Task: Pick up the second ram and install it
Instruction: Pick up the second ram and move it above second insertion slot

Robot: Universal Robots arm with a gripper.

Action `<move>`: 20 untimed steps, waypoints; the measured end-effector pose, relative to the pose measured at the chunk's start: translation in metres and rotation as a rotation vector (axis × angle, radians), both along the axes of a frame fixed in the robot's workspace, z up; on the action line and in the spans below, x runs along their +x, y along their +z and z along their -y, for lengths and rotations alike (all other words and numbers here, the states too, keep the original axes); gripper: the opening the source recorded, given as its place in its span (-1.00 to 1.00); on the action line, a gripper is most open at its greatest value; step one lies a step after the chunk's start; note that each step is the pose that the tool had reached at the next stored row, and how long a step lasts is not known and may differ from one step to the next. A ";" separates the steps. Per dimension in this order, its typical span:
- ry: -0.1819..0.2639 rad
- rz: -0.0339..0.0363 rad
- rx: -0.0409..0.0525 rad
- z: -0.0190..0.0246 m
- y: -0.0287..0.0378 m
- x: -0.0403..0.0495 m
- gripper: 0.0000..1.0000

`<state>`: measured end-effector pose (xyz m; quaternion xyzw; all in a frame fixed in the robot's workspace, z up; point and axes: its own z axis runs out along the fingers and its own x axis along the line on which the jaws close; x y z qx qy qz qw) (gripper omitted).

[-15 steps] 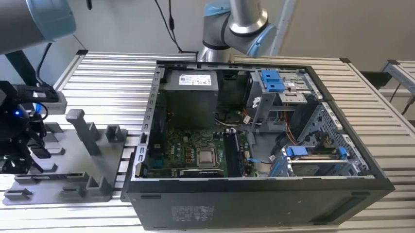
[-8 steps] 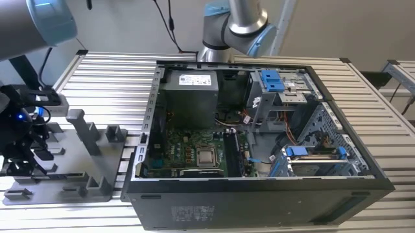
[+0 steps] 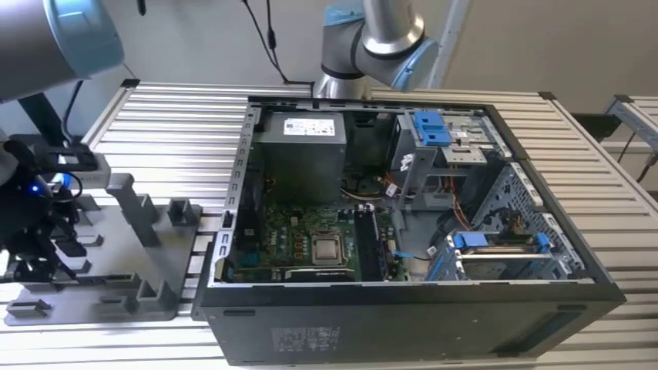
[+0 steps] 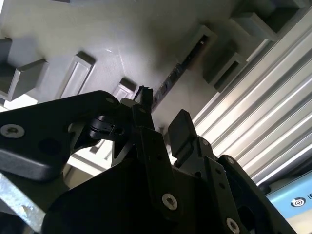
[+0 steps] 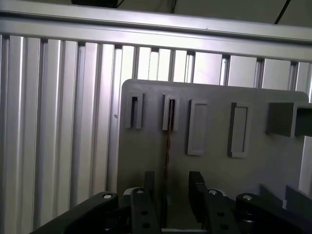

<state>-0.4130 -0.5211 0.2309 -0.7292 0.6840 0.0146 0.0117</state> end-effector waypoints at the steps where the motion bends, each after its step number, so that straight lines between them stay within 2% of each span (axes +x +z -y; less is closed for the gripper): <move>1: 0.001 0.0001 0.0001 0.0000 -0.0009 -0.0001 -0.16; 20: 0.015 -0.0017 0.0005 0.0000 -0.0237 -0.0012 -0.16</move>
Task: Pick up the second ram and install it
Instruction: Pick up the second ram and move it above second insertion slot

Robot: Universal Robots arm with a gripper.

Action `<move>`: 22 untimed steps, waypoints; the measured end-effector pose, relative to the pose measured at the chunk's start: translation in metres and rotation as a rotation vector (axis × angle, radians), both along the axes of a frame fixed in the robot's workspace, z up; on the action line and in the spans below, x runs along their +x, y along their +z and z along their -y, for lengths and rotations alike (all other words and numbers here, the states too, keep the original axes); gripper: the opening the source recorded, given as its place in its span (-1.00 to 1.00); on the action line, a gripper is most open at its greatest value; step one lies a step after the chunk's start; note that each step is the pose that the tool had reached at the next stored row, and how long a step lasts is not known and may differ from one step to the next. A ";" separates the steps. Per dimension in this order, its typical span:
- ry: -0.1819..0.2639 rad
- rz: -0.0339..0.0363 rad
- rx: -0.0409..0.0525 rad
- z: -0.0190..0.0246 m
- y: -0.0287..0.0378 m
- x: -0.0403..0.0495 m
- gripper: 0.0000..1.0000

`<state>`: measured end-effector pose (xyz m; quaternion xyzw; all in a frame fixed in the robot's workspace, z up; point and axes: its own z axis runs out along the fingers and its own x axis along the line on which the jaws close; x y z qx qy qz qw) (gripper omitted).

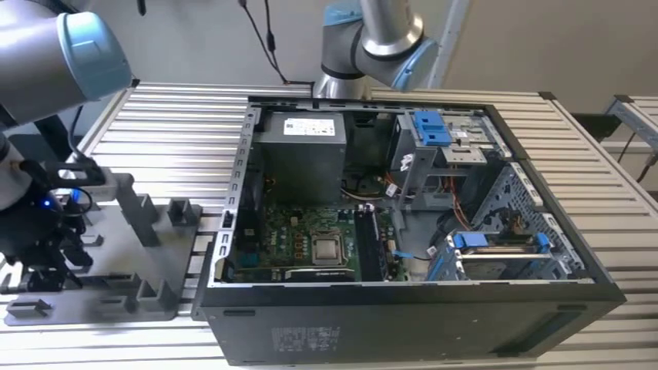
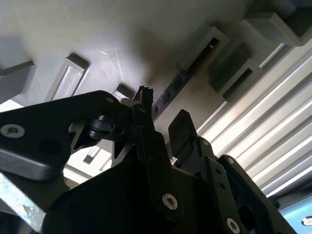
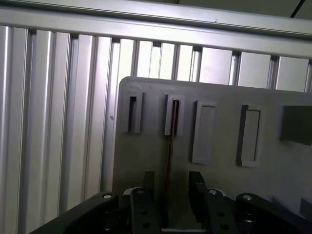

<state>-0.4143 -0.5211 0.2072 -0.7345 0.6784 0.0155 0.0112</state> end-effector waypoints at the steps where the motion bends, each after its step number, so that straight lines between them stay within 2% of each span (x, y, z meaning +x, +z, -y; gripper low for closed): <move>1: 0.000 -0.0001 0.0000 0.0000 -0.0009 -0.0004 -0.16; 12: 0.001 -0.0002 0.0002 0.0006 -0.0110 -0.0024 -0.16; 22: 0.001 -0.0002 0.0002 0.0006 -0.0117 -0.0024 -0.16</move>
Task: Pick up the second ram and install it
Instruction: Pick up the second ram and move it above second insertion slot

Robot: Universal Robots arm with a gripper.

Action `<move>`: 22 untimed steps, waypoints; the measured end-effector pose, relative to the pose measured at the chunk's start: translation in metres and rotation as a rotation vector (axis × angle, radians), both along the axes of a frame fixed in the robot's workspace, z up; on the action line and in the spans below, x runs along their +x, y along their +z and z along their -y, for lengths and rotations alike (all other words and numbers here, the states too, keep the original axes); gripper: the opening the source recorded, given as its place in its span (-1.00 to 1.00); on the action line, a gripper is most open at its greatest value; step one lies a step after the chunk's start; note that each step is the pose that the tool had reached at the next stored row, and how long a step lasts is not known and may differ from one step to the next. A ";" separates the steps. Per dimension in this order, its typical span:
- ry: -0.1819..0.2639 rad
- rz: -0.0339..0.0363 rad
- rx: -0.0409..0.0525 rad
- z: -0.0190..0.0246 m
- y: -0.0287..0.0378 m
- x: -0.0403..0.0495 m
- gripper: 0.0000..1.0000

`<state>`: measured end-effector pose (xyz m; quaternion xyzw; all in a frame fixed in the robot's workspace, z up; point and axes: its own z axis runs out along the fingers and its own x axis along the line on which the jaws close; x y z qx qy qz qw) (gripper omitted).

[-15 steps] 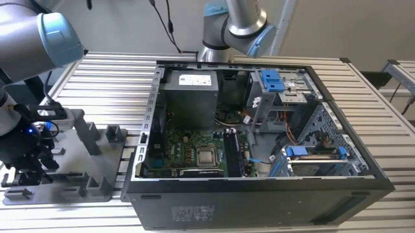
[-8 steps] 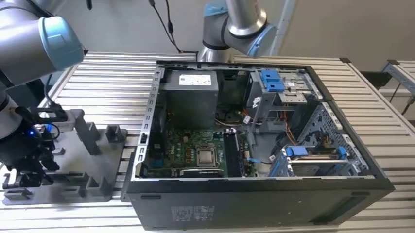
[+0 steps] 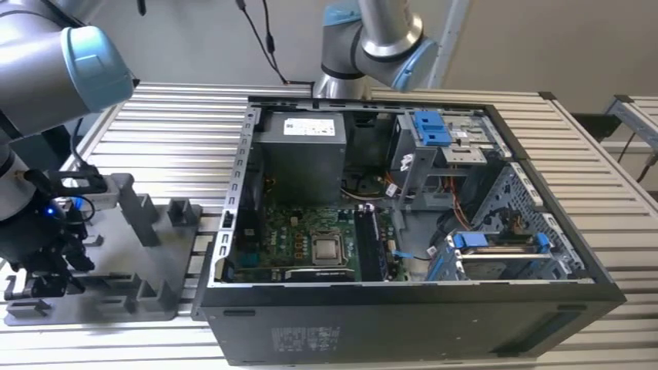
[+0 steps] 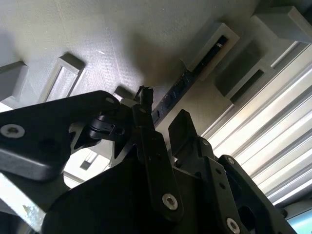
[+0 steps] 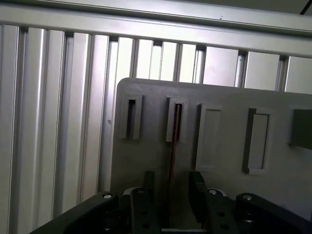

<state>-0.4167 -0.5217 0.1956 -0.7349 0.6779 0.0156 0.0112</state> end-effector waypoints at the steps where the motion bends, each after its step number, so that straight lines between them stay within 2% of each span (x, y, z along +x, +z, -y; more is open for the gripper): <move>1: 0.000 0.0000 0.0000 0.0000 0.0000 0.0000 -0.16; 3: 0.000 0.0000 0.0000 0.0000 0.0000 0.0000 -0.20; 4: 0.000 0.0000 0.0000 0.0000 0.0000 0.0000 -0.46; 6: 0.000 0.0000 0.0000 0.0000 0.0000 0.0000 -0.46; 7: 0.000 0.0000 0.0000 0.0000 0.0000 0.0000 -0.58; 12: 0.000 0.0000 0.0001 0.0000 0.0000 0.0000 -0.58; 14: 0.001 0.0000 0.0000 0.0000 0.0000 0.0000 -0.72; 22: 0.001 0.0000 0.0000 0.0000 0.0000 0.0000 -0.72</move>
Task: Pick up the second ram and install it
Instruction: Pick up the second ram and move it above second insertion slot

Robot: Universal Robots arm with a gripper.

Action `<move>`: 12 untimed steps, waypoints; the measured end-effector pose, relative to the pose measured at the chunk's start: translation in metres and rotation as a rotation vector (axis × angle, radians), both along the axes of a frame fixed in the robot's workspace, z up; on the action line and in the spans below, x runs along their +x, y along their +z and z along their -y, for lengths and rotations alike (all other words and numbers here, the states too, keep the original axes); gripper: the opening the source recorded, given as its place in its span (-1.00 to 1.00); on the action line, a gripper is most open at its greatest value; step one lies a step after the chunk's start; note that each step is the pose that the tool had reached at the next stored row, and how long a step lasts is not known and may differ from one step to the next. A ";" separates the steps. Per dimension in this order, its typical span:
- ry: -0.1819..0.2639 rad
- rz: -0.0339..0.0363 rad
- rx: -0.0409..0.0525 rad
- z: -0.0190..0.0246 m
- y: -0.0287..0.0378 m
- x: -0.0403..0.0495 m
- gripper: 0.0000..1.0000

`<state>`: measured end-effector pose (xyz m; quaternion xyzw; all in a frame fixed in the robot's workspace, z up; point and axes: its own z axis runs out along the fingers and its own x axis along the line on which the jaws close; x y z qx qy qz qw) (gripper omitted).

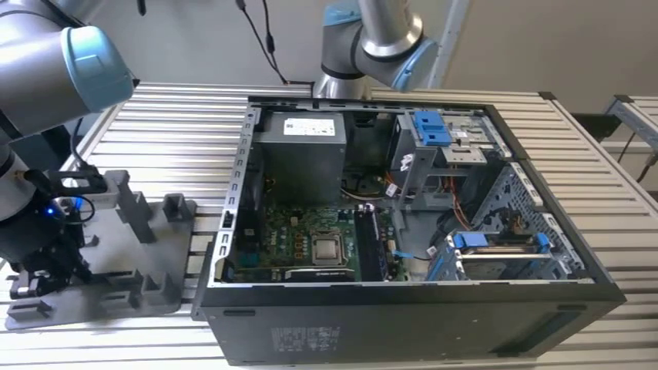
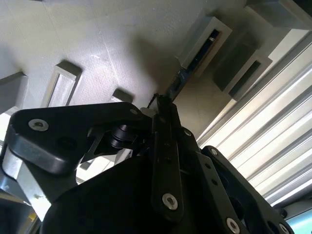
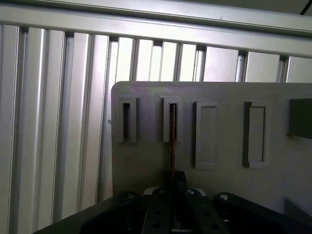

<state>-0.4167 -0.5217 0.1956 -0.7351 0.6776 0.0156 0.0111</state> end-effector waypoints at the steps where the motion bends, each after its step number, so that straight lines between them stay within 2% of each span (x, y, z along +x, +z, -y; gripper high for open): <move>1: 0.000 0.0000 0.0000 0.0000 0.0000 0.0000 -0.72; 7: 0.000 0.0002 0.0002 0.0000 0.0003 0.0000 -0.72; 10: 0.000 0.0000 0.0001 0.0000 0.0038 0.0000 -0.72; 12: 0.000 -0.0001 0.0000 0.0000 0.0091 0.0000 -0.72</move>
